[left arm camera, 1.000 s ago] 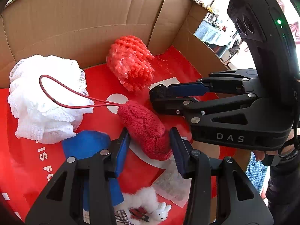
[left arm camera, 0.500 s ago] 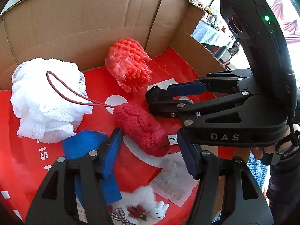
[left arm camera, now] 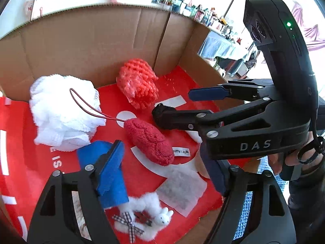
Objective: Organize soft objects
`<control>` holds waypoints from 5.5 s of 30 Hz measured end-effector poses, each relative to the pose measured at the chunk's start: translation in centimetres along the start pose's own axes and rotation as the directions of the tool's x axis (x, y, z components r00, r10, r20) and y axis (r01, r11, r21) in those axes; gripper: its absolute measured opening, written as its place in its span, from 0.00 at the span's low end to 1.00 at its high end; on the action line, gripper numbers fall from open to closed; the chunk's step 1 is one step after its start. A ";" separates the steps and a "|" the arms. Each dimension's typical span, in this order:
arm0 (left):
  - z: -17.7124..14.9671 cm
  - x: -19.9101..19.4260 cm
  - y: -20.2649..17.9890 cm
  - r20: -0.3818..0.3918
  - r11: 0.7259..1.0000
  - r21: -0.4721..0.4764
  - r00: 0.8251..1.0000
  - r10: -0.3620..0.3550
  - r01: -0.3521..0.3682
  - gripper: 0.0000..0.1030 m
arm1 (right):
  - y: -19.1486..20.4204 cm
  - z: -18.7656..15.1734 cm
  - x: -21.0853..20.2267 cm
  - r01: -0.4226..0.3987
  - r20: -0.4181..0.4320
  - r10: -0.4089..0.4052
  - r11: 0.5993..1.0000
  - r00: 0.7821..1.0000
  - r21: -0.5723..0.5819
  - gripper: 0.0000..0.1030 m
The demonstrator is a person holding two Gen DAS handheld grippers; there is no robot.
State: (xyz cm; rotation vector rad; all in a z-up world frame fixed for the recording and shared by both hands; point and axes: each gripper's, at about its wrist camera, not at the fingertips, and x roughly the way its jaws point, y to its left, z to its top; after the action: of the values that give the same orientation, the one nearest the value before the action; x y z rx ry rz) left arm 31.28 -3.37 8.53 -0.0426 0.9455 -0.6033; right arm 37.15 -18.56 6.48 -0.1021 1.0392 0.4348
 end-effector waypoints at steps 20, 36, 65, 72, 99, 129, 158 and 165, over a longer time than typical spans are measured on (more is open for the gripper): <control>-4.1 -10.7 -2.8 0.240 0.977 -0.061 0.947 0.214 -0.205 0.89 | 4.1 -3.5 -10.7 0.038 0.252 -0.030 0.999 0.967 -0.028 1.00; -7.8 -10.9 -2.2 0.433 0.868 -0.185 0.755 0.493 -0.460 0.96 | 3.9 -10.3 -9.3 0.174 0.490 -0.193 0.981 0.850 0.085 1.00; -9.4 -6.4 -0.6 0.383 0.855 -0.153 0.768 0.513 -0.495 0.96 | 3.7 -12.2 -4.3 0.239 0.487 -0.260 0.965 0.834 0.104 1.00; -9.4 -6.0 -0.4 0.360 0.862 -0.151 0.785 0.504 -0.484 0.96 | 3.4 -12.1 -4.1 0.235 0.474 -0.263 0.965 0.841 0.118 1.00; -9.4 -5.9 -0.2 0.354 0.862 -0.153 0.788 0.504 -0.483 0.96 | 3.5 -12.2 -3.5 0.245 0.458 -0.270 0.963 0.847 0.114 1.00; -9.4 -5.8 -0.2 0.353 0.862 -0.152 0.788 0.505 -0.484 0.96 | 3.5 -12.0 -3.4 0.246 0.456 -0.271 0.962 0.848 0.116 1.00; -9.4 -5.8 -0.2 0.352 0.862 -0.152 0.788 0.505 -0.484 0.96 | 3.5 -12.0 -3.4 0.251 0.453 -0.276 0.961 0.848 0.115 1.00; -9.4 -5.8 -0.2 0.352 0.862 -0.151 0.788 0.505 -0.484 0.96 | 3.5 -12.0 -3.4 0.252 0.453 -0.276 0.961 0.848 0.115 1.00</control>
State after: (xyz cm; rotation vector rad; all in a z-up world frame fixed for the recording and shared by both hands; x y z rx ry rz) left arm 21.41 1.46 7.27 0.0414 0.5527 -0.0671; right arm 24.55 -19.84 3.65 -0.0875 0.5471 0.1641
